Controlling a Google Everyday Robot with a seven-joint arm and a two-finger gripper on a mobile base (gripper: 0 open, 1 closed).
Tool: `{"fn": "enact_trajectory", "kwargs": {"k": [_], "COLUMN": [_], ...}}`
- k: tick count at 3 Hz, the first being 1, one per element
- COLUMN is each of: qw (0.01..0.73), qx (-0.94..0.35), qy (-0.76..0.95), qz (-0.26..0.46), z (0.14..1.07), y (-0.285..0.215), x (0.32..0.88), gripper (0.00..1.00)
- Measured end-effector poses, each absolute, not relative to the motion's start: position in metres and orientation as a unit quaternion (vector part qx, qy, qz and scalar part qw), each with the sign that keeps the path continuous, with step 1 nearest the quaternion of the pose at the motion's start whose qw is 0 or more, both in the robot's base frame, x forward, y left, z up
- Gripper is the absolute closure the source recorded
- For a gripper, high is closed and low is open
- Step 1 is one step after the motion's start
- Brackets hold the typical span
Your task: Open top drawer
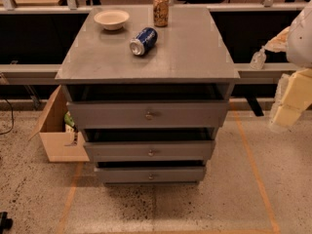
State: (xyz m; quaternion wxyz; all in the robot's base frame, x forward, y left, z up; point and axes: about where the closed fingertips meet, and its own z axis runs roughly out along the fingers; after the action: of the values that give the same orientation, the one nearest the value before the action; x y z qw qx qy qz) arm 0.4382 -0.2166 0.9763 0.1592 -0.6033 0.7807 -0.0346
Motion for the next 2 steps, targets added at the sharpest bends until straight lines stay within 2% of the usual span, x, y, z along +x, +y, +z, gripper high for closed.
{"fn": "enact_trajectory", "kwargs": {"k": [2], "qw": [0.173], "qx": [-0.601], "qy": [0.780], "qz": [-0.023], "z": [0.9659], "y": [-0.2156], "x": [0.4402], "gripper": [0.00]}}
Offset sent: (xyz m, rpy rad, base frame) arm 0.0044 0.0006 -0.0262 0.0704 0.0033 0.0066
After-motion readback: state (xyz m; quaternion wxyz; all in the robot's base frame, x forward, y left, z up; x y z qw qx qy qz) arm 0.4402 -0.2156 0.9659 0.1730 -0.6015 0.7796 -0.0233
